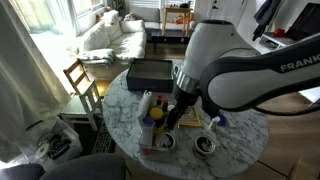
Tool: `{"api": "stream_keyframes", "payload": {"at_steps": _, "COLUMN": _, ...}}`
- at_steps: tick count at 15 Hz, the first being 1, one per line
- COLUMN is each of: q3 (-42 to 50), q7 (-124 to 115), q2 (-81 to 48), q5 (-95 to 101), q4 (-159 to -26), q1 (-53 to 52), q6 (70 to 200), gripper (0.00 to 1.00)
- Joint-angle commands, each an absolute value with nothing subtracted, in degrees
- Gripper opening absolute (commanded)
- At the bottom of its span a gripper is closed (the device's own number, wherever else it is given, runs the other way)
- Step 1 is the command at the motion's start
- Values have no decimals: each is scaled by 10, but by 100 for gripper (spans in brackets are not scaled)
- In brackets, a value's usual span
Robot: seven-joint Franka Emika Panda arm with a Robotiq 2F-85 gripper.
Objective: Pick up the blue lid from the clear storage container and put it on the table, pick up some of the substance from the can in the clear storage container and put it on the blue lid
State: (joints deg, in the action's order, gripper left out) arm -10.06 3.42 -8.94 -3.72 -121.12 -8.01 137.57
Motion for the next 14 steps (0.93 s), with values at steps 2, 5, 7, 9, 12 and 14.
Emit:
{"api": "stream_keyframes", "payload": {"at_steps": 2, "q3": -98, "q7": -39, "q2": -103, "q5": -28, "q4": -1191, "q1": -96, "q6": 1341, "gripper": 66}}
{"api": "stream_keyframes", "payload": {"at_steps": 5, "q3": -104, "q7": -59, "q2": -118, "q5": -42, "q4": -1173, "q1": -103, "q6": 1318, "gripper": 46}}
{"api": "stream_keyframes", "payload": {"at_steps": 7, "q3": -102, "q7": -79, "q2": -134, "q5": -39, "q4": -1162, "q1": -108, "q6": 1317, "gripper": 44}}
{"api": "stream_keyframes", "payload": {"at_steps": 9, "q3": -100, "q7": -99, "q2": -152, "q5": -39, "q4": -1155, "q1": -111, "q6": 1324, "gripper": 48}}
{"api": "stream_keyframes", "payload": {"at_steps": 12, "q3": -98, "q7": -123, "q2": -176, "q5": -45, "q4": -1143, "q1": -113, "q6": 1326, "gripper": 50}}
{"api": "stream_keyframes", "payload": {"at_steps": 14, "q3": -98, "q7": -130, "q2": -191, "q5": -48, "q4": -1136, "q1": -113, "q6": 1325, "gripper": 51}}
